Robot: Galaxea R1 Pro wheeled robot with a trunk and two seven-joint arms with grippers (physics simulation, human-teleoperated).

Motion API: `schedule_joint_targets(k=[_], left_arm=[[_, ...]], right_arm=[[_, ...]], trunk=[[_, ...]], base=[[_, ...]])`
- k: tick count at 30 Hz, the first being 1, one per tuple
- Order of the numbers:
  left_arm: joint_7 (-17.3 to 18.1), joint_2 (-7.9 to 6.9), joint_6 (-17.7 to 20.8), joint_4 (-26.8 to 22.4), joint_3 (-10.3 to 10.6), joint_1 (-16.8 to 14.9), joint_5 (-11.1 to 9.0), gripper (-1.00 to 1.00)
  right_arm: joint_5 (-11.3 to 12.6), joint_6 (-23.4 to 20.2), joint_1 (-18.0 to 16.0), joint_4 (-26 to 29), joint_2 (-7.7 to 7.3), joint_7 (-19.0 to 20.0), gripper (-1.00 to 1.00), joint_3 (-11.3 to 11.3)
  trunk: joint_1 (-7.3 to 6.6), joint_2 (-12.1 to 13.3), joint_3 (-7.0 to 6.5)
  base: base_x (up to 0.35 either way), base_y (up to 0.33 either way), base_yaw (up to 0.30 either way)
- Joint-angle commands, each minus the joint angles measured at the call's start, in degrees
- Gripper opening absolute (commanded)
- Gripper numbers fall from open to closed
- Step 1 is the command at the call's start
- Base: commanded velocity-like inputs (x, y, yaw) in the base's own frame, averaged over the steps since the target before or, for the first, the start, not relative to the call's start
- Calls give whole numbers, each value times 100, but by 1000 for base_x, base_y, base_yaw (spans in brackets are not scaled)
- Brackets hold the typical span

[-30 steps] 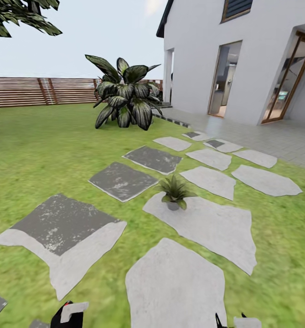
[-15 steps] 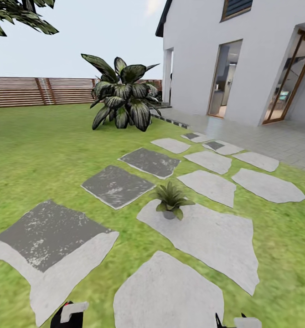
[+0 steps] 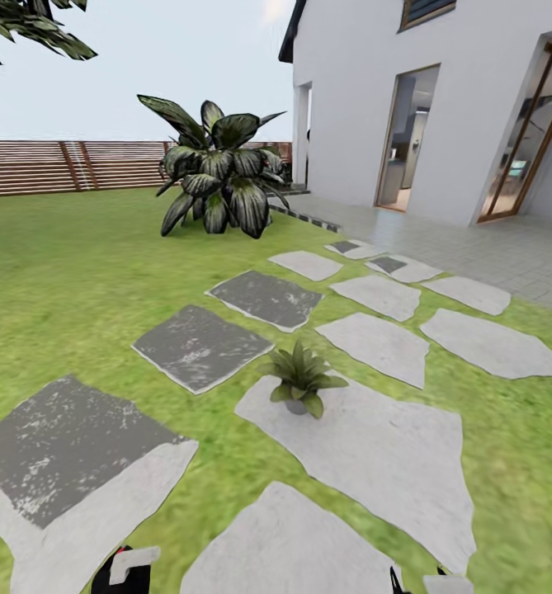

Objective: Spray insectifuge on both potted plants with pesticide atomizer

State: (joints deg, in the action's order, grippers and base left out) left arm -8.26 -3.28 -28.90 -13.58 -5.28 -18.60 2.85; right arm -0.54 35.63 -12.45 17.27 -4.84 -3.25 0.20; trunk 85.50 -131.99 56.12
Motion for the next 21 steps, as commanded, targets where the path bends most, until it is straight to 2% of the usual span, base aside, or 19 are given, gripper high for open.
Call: schedule_joint_targets(k=[1, 17, 18, 21], left_arm=[[-9, -1, -19, 4, -26, -4, 31, -100], [-9, -11, -24, -6, -33, -4, 27, -100], [-9, -10, -25, -97, -25, 99, 43, -100], [-9, -21, -23, -78, -26, 105, 36, -100]], right_arm=[[-7, 14, -3, -4, 0, -18, 100, 5], [-7, 23, -3, 21, 7, -18, 100, 6], [1, 17, -3, 6, 9, -18, 100, -1], [2, 16, -3, 6, 5, -19, 100, -9]], trunk=[[2, -2, 5], [2, -2, 5], [2, -2, 5], [2, -2, 5]], base=[[293, -145, 0], [293, -145, 0], [293, -145, 0], [293, -145, 0]])
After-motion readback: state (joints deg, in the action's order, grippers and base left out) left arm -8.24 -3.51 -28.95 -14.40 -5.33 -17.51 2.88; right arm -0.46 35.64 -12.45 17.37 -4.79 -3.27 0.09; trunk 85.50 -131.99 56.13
